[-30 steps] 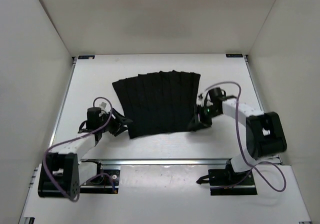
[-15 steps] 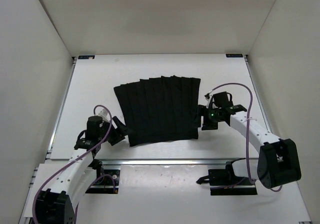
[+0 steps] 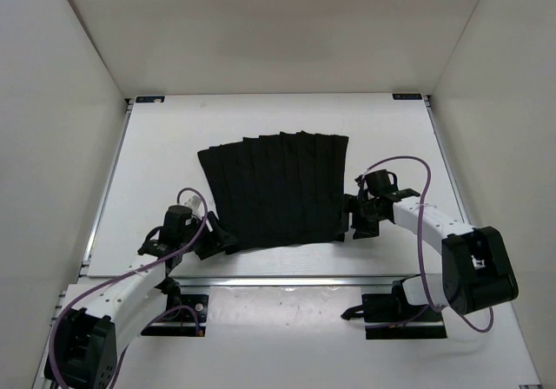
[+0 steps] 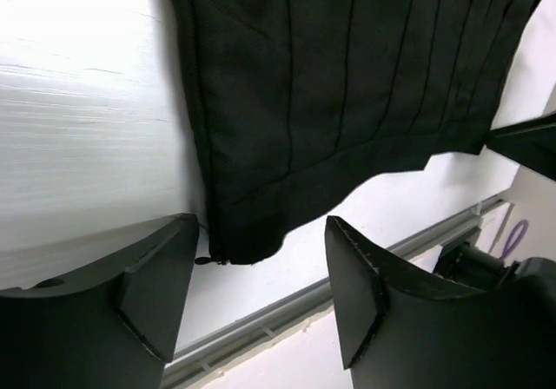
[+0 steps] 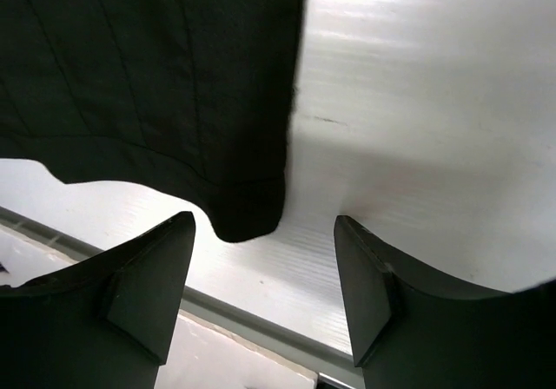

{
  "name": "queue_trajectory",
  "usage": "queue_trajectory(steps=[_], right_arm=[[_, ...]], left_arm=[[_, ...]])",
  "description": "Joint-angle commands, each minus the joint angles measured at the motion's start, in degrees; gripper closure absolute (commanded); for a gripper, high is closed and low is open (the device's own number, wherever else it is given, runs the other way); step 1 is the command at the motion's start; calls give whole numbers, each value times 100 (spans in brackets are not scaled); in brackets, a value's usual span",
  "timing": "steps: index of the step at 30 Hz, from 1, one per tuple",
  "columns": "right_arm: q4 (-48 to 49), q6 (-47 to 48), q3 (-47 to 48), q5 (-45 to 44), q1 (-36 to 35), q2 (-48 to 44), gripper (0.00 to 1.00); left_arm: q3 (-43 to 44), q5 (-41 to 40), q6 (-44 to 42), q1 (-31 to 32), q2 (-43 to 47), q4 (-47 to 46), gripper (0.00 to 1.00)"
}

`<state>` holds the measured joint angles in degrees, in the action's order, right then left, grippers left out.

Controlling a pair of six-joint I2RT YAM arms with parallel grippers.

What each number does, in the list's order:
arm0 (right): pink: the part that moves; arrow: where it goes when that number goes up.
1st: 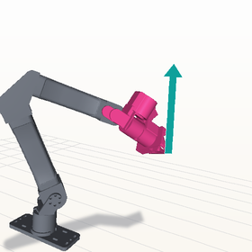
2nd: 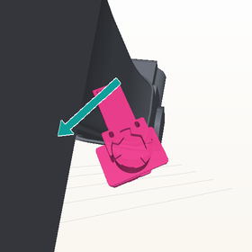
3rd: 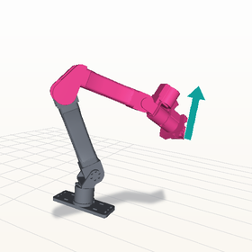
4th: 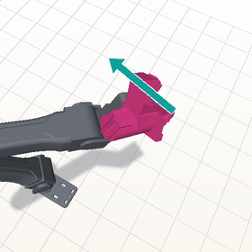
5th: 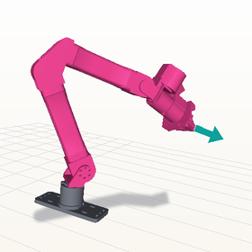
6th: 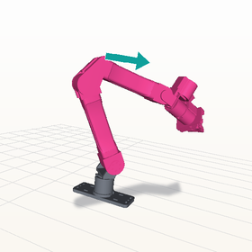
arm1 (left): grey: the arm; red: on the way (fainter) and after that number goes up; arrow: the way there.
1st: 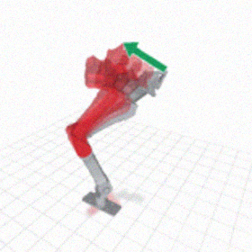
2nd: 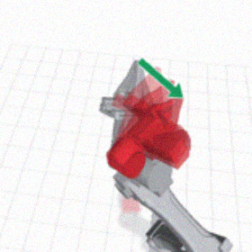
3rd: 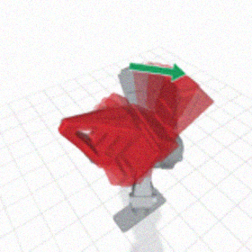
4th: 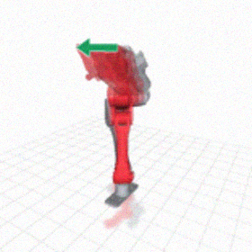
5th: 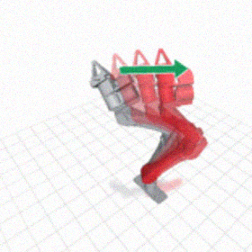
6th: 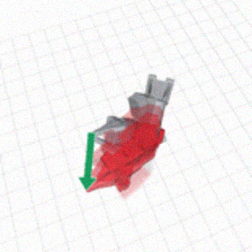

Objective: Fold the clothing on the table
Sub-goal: Fold the skirt

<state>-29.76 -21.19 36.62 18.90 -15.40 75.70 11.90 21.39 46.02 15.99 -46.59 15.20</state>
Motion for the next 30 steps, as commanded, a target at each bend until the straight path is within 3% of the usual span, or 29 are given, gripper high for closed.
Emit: queue_trajectory(steps=[1, 4, 6, 8, 9, 10, 11, 17, 24, 30], right_arm=[[462, -87, -234, -1, 2, 172, 37], [699, -131, -261, 140, -33, 339, 41], [857, -166, -287, 184, -138, 384, 50], [919, -218, -305, 264, -226, 463, 57], [971, -210, -331, 299, -262, 524, 71], [1007, -227, -340, 316, -297, 551, 82], [990, -289, -375, 334, -314, 603, 100], [350, -114, -261, 466, -262, -79, 100], [-820, 414, 723, 930, 195, -1188, 100], [-1610, 353, 847, 958, 248, -2066, 100]], left_arm=[[-39, -424, 39, 307, -227, 9, 30], [6, -434, 12, 449, -430, -130, 45], [5, -372, 30, 449, -509, -210, 56], [40, -442, -5, 449, -561, -254, 77], [58, -469, -31, 414, -562, -220, 82], [23, -530, -23, 396, -536, -193, 99], [49, -513, -32, 370, -509, -237, 100], [531, -539, -330, 185, 70, 421, 100], [1709, -539, -655, 62, 668, 1573, 100], [1877, -434, -489, 142, 1353, 2135, 100]])
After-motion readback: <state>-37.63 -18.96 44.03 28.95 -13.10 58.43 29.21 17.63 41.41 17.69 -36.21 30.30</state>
